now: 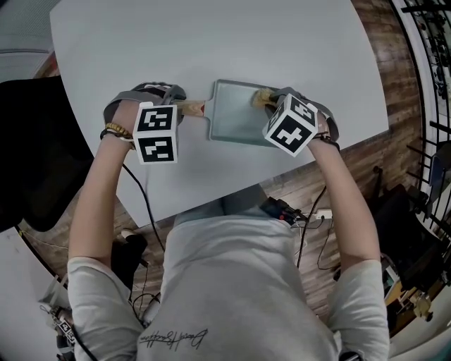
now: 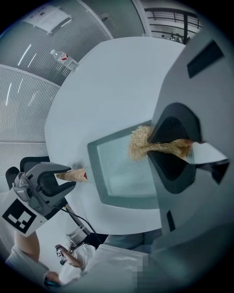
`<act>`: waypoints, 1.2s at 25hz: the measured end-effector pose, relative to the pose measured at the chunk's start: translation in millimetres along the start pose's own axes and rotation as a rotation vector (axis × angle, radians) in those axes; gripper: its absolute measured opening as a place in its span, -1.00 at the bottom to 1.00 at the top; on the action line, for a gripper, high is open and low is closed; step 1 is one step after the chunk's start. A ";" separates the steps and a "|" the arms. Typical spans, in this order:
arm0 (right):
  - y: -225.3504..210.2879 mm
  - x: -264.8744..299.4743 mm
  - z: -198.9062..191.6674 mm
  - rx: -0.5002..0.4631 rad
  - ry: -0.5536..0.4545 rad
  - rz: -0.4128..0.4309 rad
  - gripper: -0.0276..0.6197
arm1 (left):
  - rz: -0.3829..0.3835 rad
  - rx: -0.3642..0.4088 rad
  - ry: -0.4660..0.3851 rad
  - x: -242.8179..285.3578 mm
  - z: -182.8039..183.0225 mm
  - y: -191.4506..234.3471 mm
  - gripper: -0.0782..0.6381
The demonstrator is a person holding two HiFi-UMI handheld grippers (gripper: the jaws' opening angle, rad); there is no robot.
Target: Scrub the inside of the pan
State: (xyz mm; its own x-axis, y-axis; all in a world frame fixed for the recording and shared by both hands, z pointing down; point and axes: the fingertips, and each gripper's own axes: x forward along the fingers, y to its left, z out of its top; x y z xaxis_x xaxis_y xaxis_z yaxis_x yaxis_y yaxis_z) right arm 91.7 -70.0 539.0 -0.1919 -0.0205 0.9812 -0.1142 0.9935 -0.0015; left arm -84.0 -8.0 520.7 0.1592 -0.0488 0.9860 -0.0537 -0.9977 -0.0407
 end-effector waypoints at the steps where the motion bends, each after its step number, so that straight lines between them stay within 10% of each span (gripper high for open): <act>1: 0.4 -1.4 0.2 0.007 -0.006 0.000 -0.71 | 0.005 -0.003 -0.008 -2.4 1.3 0.8 -0.28; 14: 8.8 -32.8 -1.8 0.121 -0.130 0.013 -0.71 | 0.152 -0.106 -0.106 -37.9 15.7 7.0 -0.75; 30: 32.5 -91.1 -5.6 0.282 -0.321 -0.018 -0.71 | 0.263 -0.484 -0.396 -96.9 65.9 -16.6 -0.75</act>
State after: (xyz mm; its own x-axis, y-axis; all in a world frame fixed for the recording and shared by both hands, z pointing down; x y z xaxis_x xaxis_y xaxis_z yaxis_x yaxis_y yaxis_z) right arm 111.0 -35.1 450.6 -0.4763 -0.1160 0.8716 -0.3740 0.9239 -0.0814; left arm -33.6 10.3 415.1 0.4243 -0.3923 0.8161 -0.5608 -0.8215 -0.1033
